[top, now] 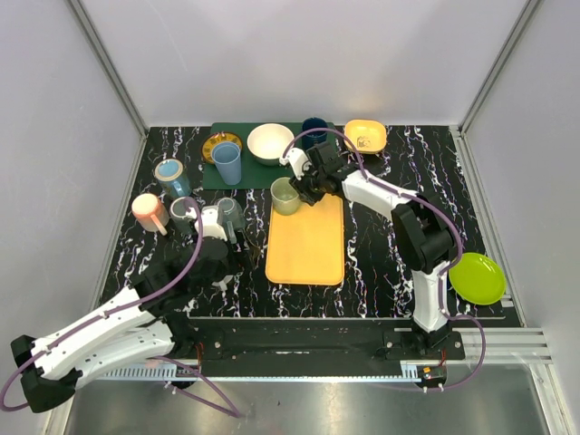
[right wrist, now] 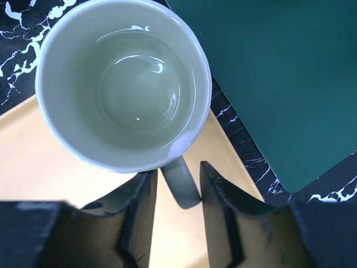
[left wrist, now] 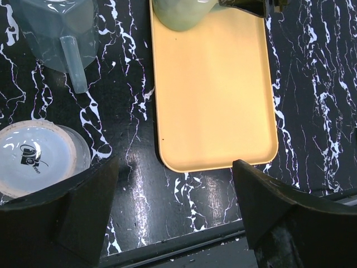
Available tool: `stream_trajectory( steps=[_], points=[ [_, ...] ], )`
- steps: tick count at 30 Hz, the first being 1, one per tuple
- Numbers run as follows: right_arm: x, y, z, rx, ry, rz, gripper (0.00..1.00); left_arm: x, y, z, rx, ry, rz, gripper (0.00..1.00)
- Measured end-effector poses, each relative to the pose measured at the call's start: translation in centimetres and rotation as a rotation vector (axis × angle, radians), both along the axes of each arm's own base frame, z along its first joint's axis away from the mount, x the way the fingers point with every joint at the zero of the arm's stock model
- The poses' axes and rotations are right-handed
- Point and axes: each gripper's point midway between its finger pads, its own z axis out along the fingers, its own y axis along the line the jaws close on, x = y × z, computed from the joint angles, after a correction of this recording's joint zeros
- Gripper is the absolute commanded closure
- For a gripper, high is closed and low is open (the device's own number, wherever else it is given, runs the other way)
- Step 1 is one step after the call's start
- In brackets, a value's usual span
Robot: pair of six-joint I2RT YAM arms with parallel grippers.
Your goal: Turn the mug right side up
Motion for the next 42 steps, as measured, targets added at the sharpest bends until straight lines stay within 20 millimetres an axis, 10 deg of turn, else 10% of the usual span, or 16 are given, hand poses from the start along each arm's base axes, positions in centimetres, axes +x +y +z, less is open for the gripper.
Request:
stream_trajectory(
  steps=[14,18,27,42],
  points=[
    [-1.0,0.9,-0.2,0.016,0.015,0.015,0.81,-0.1,-0.2,-0.7,0.001,0.007,-0.006,0.14],
    [-1.2,1.0,-0.3,0.014,0.013,0.008,0.99,-0.1,-0.3,-1.0,0.002,0.013,-0.012,0.14],
    [-3.8,-0.2,0.5,-0.002,-0.01,-0.055,1.0,-0.2,-0.3,-1.2,-0.008,0.016,-0.011,0.14],
    [-9.8,-3.1,14.8,0.324,-0.076,-0.299,1.0,1.4,-2.9,0.9,-0.142,-0.053,-0.008,0.01]
  ],
)
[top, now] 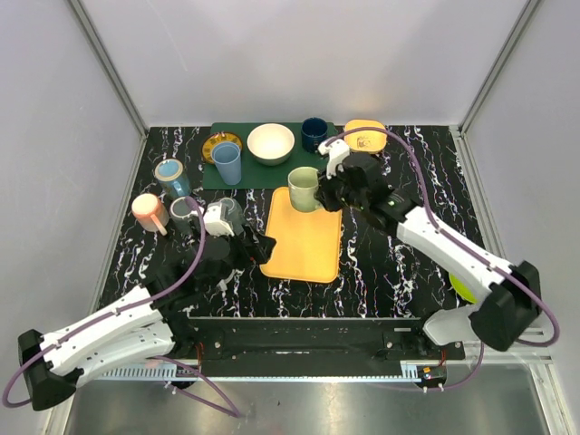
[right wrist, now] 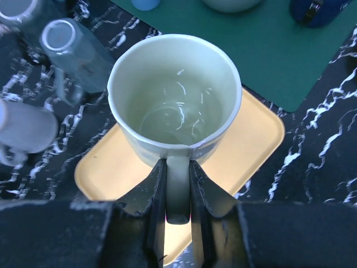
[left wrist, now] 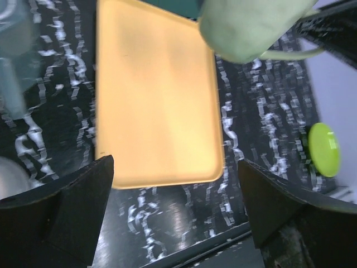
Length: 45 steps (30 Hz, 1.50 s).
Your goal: Turn the mug right side up
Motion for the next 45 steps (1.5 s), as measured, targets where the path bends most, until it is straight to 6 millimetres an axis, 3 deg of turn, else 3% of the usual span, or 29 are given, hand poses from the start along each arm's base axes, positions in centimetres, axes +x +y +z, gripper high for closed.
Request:
stream_trajectory(
  steps=[3,10,16,20,26,29,31,36,40,45],
  points=[
    [-1.8,-0.4,1.1,0.106,0.037,-0.036,1.0,0.4,-1.9,0.4,-0.116,-0.04,-0.032,0.01],
    [-6.4,-0.2,1.3,0.376,0.198,-0.066,1.0,-0.1,-5.3,-1.1,-0.414,-0.095,-0.12,0.01],
    [-8.4,-0.3,3.6,0.709,0.259,-0.091,1.0,-0.5,-8.5,3.0,-0.646,-0.152,-0.231,0.01],
    [-8.7,-0.6,3.5,0.931,0.302,-0.11,1.0,-1.1,-10.1,4.9,-0.755,-0.171,-0.312,0.01],
    [-9.4,-0.1,2.5,1.077,0.392,-0.09,1.0,-2.1,-12.1,6.2,-0.826,-0.182,-0.433,0.01],
    [-9.8,0.0,4.2,1.141,0.386,-0.04,1.0,-2.3,-12.9,6.9,-0.852,-0.19,-0.473,0.01],
    [-10.2,0.2,5.9,1.194,0.371,0.009,1.0,-2.3,-13.5,7.0,-0.865,-0.183,-0.49,0.06],
    [-11.0,0.1,9.0,1.295,0.346,0.098,1.0,-1.3,-15.0,4.0,-0.838,-0.086,-0.476,0.15],
    [-11.6,0.1,9.7,1.312,0.353,0.13,1.0,-0.6,-15.1,2.2,-0.814,-0.043,-0.445,0.14],
    [-12.3,-0.2,10.1,1.308,0.356,0.141,1.0,-0.4,-15.1,5.1,-0.838,-0.126,-0.474,0.05]
  ],
)
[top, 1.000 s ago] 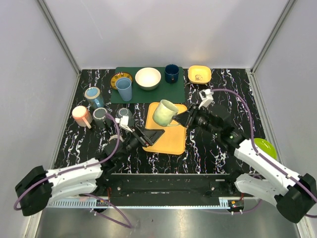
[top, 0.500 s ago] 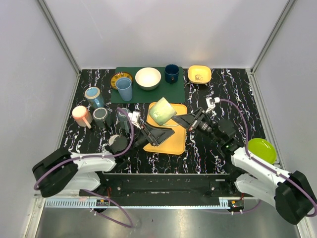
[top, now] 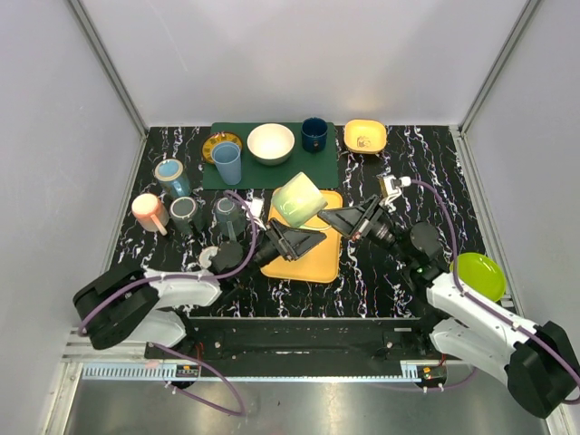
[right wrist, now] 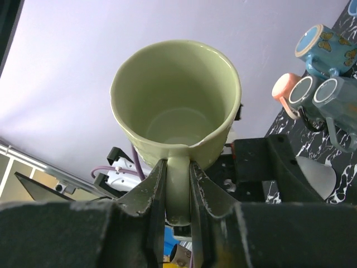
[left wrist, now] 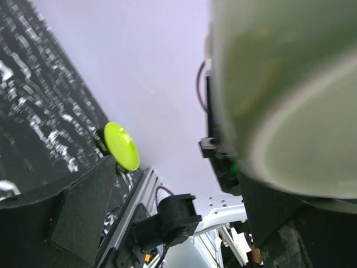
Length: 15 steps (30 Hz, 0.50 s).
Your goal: Turn the mug right side up
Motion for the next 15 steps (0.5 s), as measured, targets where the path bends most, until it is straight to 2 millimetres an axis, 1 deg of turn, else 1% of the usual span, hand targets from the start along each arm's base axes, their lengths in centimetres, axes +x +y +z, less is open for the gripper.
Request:
stream_trajectory(
  steps=[5,8,11,15],
  points=[
    [-0.5,-0.9,1.1,0.021,-0.014,-0.026,1.0,-1.3,0.6,4.7,-0.073,-0.137,-0.012,0.03],
    [-0.4,-1.4,1.5,0.035,-0.016,-0.055,1.0,-2.1,0.8,6.6,-0.104,-0.205,-0.016,0.01],
    [-0.2,-1.6,1.6,0.038,-0.015,-0.071,1.0,-2.8,0.7,7.0,-0.111,-0.231,-0.026,0.01],
    [0.1,-1.2,0.7,0.013,0.011,-0.064,1.0,-2.7,0.6,6.9,-0.104,-0.235,-0.016,0.02]
  ],
)
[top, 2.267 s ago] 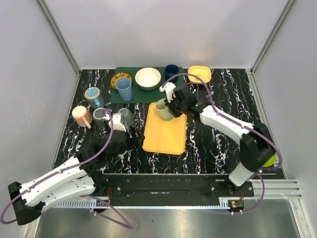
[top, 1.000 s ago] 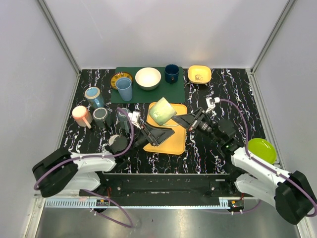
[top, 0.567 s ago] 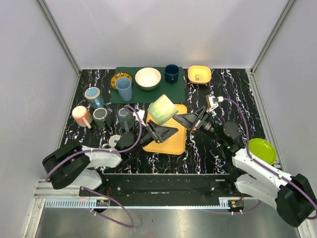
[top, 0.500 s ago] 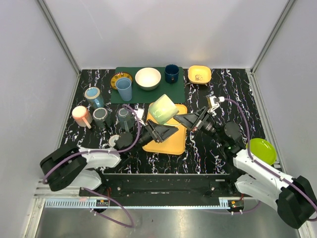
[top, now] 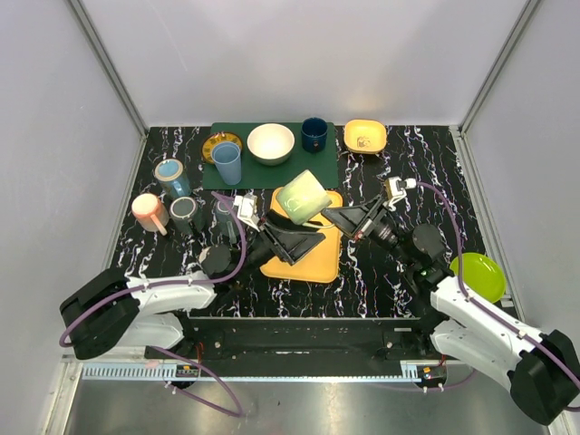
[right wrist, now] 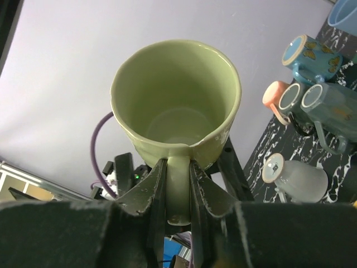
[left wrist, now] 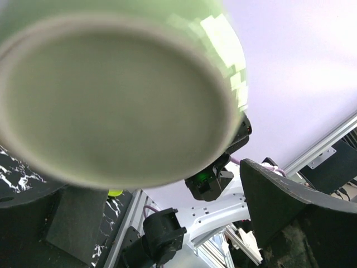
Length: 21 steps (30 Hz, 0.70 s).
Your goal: Turn the mug right side up
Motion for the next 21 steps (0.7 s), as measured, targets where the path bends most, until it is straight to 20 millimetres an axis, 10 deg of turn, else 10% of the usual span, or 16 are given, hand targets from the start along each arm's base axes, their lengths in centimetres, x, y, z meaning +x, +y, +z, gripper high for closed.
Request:
stream_trajectory(
  steps=[21],
  points=[
    [-0.6,0.8,1.3,-0.058,-0.028,0.046,1.0,3.3,0.8,2.9,-0.042,-0.032,0.098,0.33]
  ],
)
